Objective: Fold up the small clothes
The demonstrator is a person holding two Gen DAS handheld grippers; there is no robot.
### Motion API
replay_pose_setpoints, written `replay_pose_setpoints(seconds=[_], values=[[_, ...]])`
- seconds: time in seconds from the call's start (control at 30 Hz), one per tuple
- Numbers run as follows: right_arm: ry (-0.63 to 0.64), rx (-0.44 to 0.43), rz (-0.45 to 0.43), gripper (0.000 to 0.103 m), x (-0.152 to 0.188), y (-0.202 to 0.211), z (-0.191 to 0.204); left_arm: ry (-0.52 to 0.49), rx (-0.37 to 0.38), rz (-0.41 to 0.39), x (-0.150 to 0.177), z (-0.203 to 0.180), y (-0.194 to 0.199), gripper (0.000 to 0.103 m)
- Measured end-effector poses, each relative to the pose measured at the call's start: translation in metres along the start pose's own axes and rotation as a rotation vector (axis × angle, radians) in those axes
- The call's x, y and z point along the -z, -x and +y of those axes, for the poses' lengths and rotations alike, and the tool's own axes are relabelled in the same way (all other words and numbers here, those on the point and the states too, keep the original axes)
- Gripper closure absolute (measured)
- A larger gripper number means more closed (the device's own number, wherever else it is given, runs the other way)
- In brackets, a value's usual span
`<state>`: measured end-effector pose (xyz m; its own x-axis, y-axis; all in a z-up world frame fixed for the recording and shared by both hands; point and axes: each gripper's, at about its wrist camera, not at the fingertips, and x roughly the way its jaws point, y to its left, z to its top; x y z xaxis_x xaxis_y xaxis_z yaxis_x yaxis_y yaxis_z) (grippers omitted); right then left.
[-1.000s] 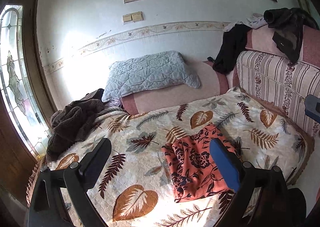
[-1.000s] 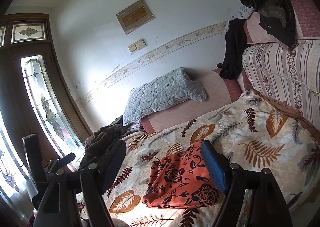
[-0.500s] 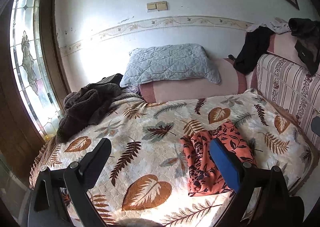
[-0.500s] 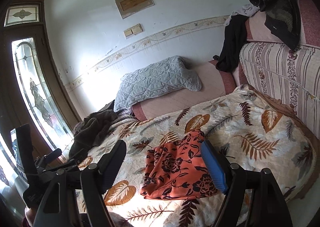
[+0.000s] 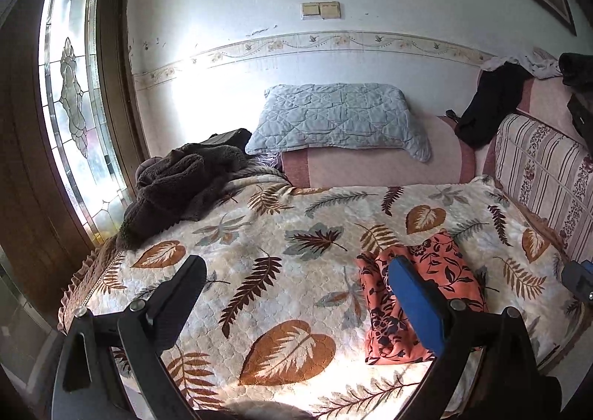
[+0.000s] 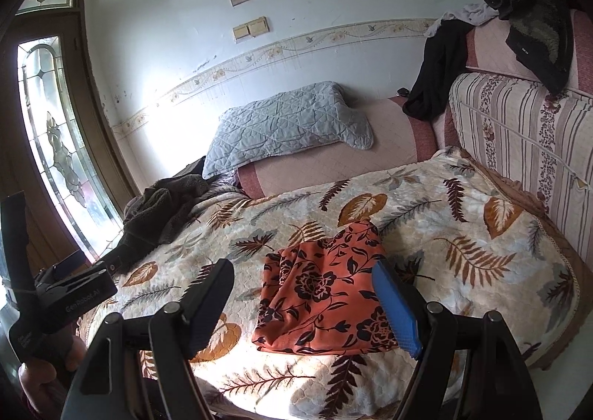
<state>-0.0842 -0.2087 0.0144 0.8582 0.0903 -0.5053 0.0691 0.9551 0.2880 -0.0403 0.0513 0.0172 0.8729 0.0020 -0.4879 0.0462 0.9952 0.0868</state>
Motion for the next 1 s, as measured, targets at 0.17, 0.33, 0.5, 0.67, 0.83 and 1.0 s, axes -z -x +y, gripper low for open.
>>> replay_pose_setpoints(seconds=[0.17, 0.33, 0.5, 0.67, 0.83, 1.0], values=[[0.01, 0.004, 0.001, 0.024, 0.0, 0.0, 0.002, 0.007, -0.002, -0.001, 0.0, 0.002, 0.0, 0.005], [0.015, 0.011, 0.001, 0.024, 0.0, 0.0, 0.002, 0.007, 0.002, 0.003, 0.001, 0.002, 0.0, 0.005], [0.029, 0.019, 0.003, 0.024, 0.001, -0.001, 0.002, 0.011, 0.002, 0.0, 0.0, 0.001, 0.0, 0.005], [0.04, 0.019, 0.014, 0.024, 0.004, -0.006, 0.002, 0.016, 0.0, -0.002, 0.0, 0.002, 0.001, 0.005], [0.045, 0.019, 0.019, 0.024, 0.004, -0.009, 0.002, 0.019, -0.003, 0.001, 0.0, 0.003, 0.0, 0.005], [0.052, 0.017, 0.022, 0.024, 0.005, -0.012, 0.005, 0.03, -0.007, 0.003, 0.001, 0.006, -0.001, 0.005]])
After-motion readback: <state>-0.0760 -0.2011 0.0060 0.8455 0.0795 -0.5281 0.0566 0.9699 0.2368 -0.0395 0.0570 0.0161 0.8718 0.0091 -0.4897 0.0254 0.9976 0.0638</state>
